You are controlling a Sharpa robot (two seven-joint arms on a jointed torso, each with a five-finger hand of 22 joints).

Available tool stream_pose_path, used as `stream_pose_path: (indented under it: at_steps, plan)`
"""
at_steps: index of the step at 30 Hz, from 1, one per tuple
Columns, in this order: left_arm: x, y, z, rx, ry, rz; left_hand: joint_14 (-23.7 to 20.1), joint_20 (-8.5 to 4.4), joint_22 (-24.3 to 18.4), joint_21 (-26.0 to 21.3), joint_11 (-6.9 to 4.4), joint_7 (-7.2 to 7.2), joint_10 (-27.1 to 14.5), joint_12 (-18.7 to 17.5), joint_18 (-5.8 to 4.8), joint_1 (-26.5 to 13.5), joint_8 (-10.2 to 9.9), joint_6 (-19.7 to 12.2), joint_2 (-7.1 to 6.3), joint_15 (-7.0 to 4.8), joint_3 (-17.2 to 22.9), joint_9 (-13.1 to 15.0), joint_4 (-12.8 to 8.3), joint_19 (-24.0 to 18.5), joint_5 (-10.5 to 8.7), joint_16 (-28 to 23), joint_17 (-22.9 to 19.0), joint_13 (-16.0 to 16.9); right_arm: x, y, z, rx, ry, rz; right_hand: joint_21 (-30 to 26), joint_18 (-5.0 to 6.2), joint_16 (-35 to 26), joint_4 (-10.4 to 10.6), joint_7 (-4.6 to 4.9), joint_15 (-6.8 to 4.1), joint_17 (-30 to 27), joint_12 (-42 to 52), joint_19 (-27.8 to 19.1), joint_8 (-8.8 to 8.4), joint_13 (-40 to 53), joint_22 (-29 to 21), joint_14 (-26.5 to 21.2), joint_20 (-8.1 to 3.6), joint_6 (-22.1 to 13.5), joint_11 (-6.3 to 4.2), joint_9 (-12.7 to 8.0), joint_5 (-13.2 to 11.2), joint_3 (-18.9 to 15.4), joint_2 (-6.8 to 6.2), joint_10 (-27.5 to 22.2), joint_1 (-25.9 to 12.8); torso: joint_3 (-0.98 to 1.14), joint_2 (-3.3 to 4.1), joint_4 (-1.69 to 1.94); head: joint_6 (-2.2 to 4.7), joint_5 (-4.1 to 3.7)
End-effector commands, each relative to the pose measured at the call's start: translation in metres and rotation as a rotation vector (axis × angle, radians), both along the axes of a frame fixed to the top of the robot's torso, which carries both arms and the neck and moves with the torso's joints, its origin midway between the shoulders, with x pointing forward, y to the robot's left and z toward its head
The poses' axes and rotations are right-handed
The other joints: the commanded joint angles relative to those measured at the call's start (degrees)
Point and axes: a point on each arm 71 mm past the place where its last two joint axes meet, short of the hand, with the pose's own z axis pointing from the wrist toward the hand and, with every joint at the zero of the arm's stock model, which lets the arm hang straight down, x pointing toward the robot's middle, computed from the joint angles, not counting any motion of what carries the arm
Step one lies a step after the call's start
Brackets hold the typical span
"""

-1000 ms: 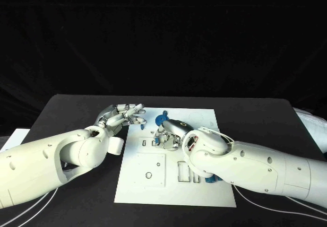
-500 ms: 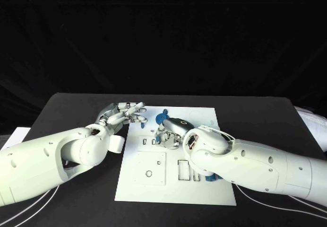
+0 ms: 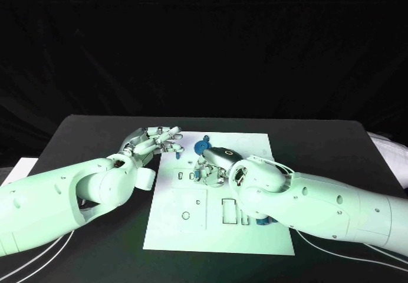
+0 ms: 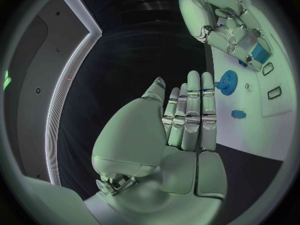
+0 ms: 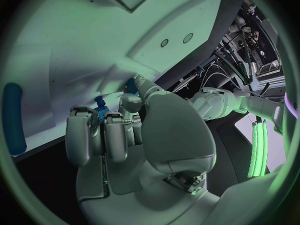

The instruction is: Assemble the parts on the task board

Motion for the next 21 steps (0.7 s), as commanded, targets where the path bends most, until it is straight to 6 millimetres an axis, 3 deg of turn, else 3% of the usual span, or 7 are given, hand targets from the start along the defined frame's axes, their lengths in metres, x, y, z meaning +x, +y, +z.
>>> stream_pose_path:
  at_steps: [1,11,17,21]
  plan:
    - [-0.0007,-0.0024,0.0015,-0.014,-0.007,-0.017,-0.38,0.02,-0.05,-0.33,0.15,0.32,-0.14,-0.39,0.62,0.29,-0.24,-0.12,0.13,0.01,0.06,-0.02,-0.39,-0.29,-0.24,-0.23,0.05,0.03,-0.0001,-0.0058,-0.0119,-0.079,0.027,-0.023,-0.36,-0.49,-0.41,0.31,0.46,0.18,9.67,-0.33,-0.24,-0.67,-0.15,-0.09,4.87,0.11,-0.92,0.23,-0.20,0.02,-0.22,-0.77,-0.45,-0.57,-0.02,0.02,0.05,0.01,-0.06]
    - [-0.0005,-0.0023,0.0012,-0.014,-0.005,-0.018,-0.38,0.02,-0.05,-0.33,0.15,0.32,-0.14,-0.39,0.62,0.29,-0.24,-0.12,0.13,0.01,0.06,-0.02,-0.39,-0.29,-0.24,-0.23,0.05,0.03,0.0001,-0.0053,-0.0102,-0.066,-0.002,-0.029,-0.61,-0.42,-0.68,0.78,1.08,0.65,9.28,-1.76,-0.46,-1.60,-1.11,-0.45,4.77,0.53,-2.51,0.79,-0.63,-0.63,-0.47,-2.09,-1.46,-1.41,-0.01,0.01,0.00,0.12,-0.06]
    - [-0.0005,-0.0023,0.0011,-0.014,-0.004,-0.018,-0.38,0.02,-0.05,-0.33,0.15,0.32,-0.14,-0.39,0.62,0.29,-0.24,-0.12,0.13,0.01,0.06,-0.02,-0.39,-0.29,-0.24,-0.23,0.05,0.03,0.0003,-0.0054,-0.0091,-0.050,-0.014,-0.037,-0.77,-0.38,-1.05,2.28,1.52,1.11,8.82,-3.31,-0.60,-2.14,-2.26,-0.65,4.63,1.02,-4.36,1.29,-0.89,-3.11,-1.48,-3.53,-2.52,-2.98,-0.01,0.05,-0.01,0.17,-0.10]
    - [-0.0005,-0.0024,0.0010,-0.014,-0.002,-0.020,-0.38,0.02,-0.06,-0.33,0.17,0.35,-0.15,-0.44,0.62,0.24,-0.28,-0.15,0.11,0.03,0.00,-0.03,-0.40,-0.30,-0.26,-0.25,0.12,0.03,0.0003,-0.0056,-0.0079,-0.036,-0.024,-0.041,-0.80,-0.37,-1.27,3.23,1.70,1.29,8.54,-4.08,-0.62,-2.15,-2.87,-0.65,4.55,1.21,-5.44,1.49,-0.93,-2.93,-2.47,-4.27,-3.11,-3.51,-0.01,0.04,0.01,0.20,-0.17]
